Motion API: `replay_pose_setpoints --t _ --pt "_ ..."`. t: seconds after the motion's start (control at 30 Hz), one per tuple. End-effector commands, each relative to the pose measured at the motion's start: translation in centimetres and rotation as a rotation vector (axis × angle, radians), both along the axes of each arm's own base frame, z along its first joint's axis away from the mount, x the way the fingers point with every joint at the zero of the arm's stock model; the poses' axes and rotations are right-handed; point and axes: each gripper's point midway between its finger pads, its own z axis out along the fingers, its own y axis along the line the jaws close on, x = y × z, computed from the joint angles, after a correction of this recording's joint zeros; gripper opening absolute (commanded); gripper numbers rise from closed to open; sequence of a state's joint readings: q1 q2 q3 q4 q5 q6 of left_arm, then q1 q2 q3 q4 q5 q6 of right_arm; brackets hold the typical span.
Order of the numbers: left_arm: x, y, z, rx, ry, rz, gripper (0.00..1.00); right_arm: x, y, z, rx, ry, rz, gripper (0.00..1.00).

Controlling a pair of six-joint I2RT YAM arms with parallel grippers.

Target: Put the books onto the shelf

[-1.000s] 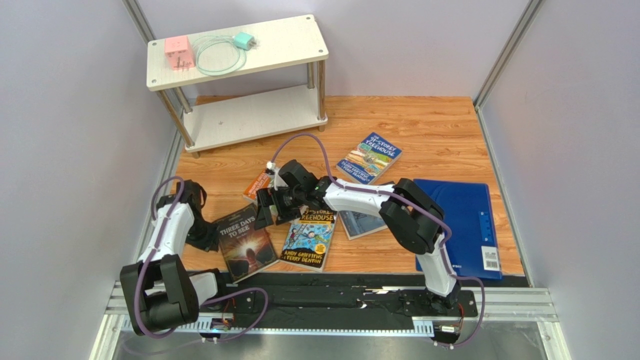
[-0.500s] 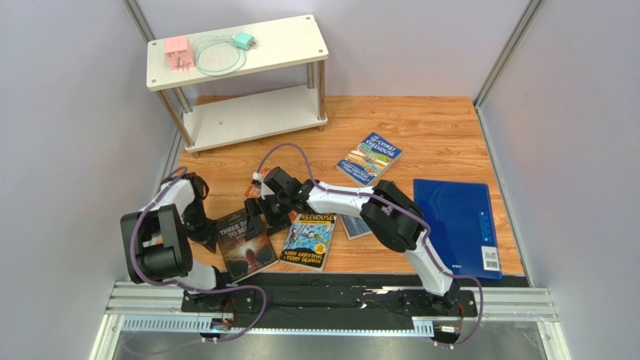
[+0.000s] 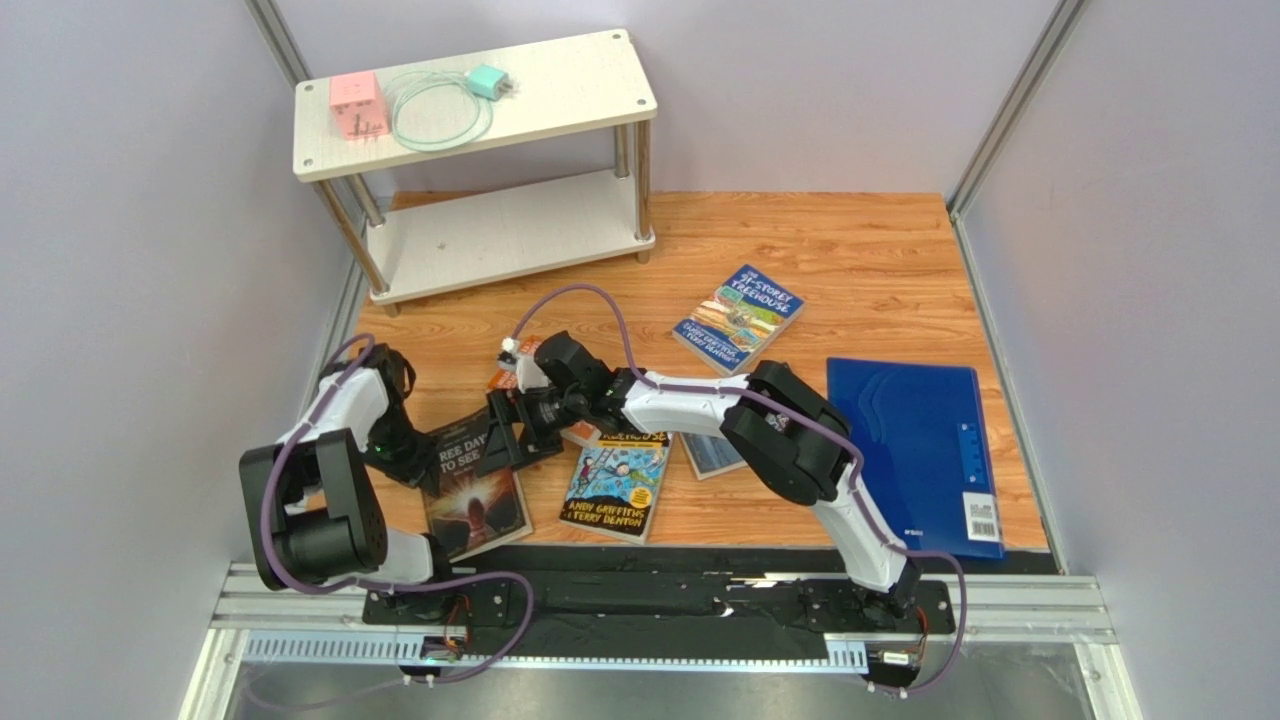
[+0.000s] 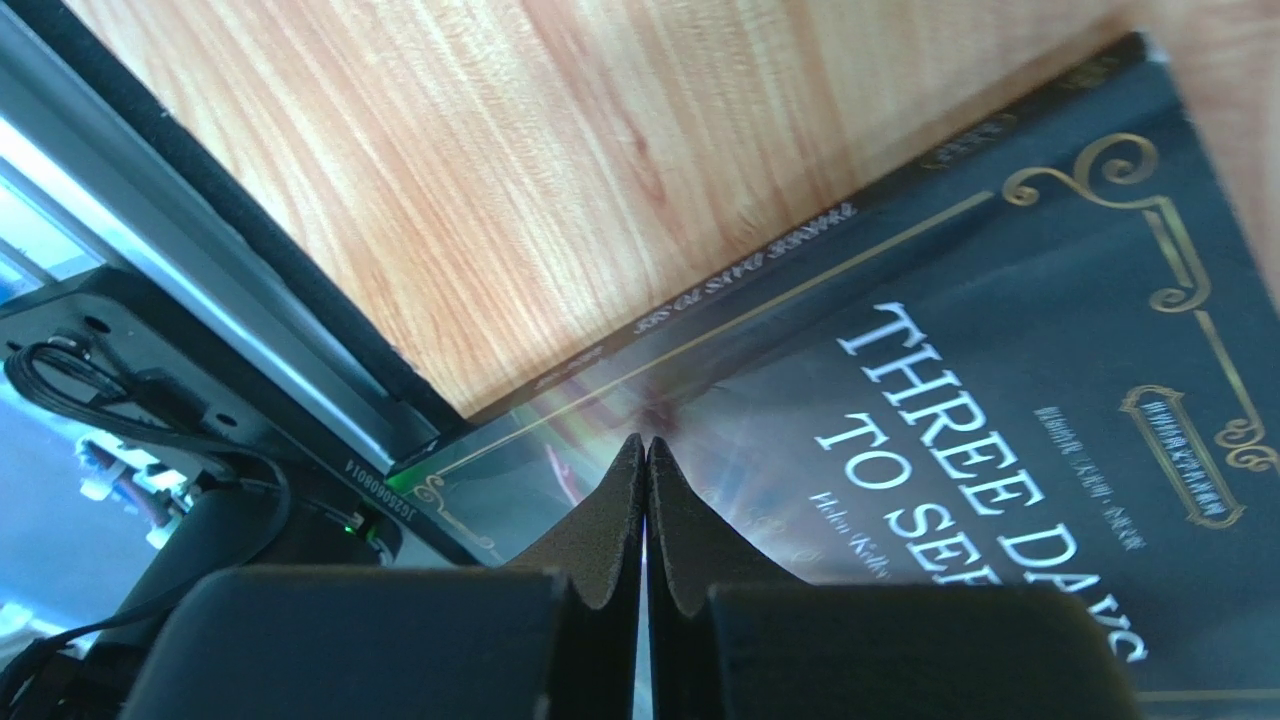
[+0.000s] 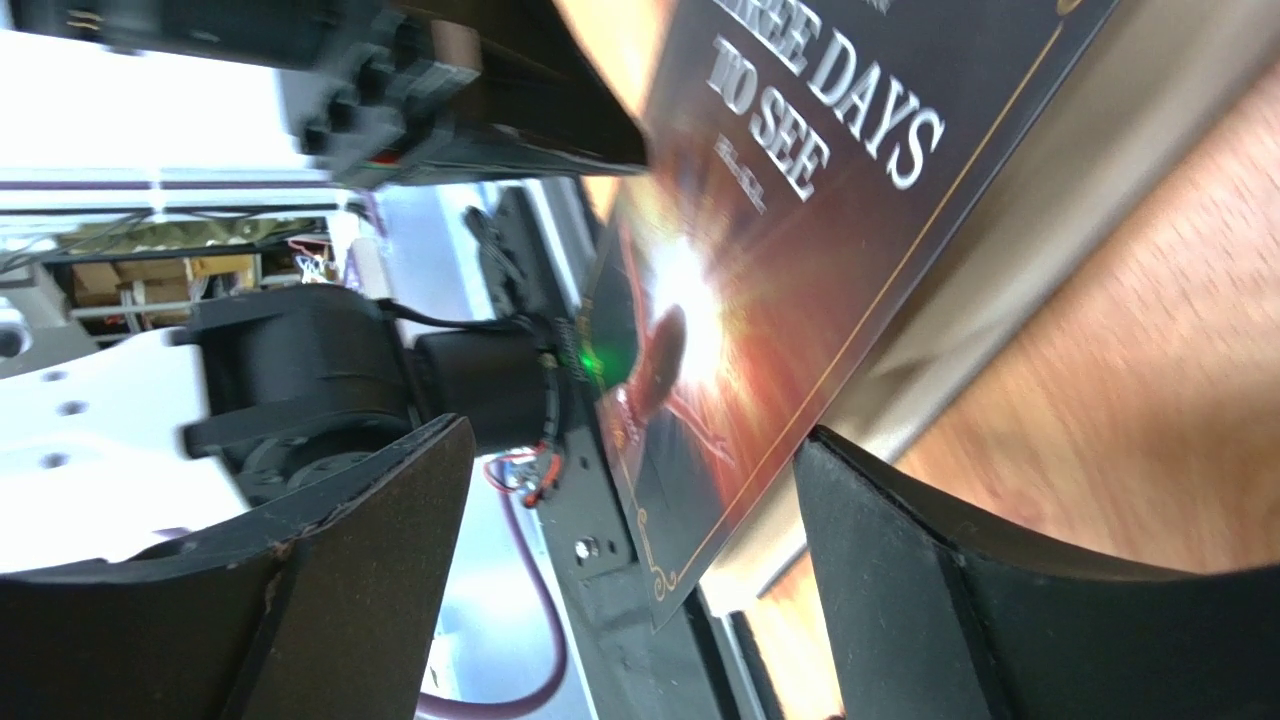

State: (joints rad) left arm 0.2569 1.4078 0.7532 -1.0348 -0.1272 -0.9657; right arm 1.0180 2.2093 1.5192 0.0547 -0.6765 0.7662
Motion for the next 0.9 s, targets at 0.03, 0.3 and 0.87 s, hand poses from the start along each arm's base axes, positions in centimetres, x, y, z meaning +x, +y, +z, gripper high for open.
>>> replay_pose_setpoints --t 0.03,0.3,0.87 --pt "0.8 0.2 0.5 0.004 -0.06 -0.026 0.0 0.4 1.8 5.3 0.129 -0.06 0.017 0.83" --pt "1.1 -0.3 -0.4 -0.037 -0.053 -0.047 0.0 1.0 2.0 1.3 -0.006 -0.046 -0.028 0.64" --pt "2.2 -0.5 -1.3 -0.069 -0.095 -0.125 0.0 0.5 2.3 -1.7 -0.085 -0.016 0.002 0.51"
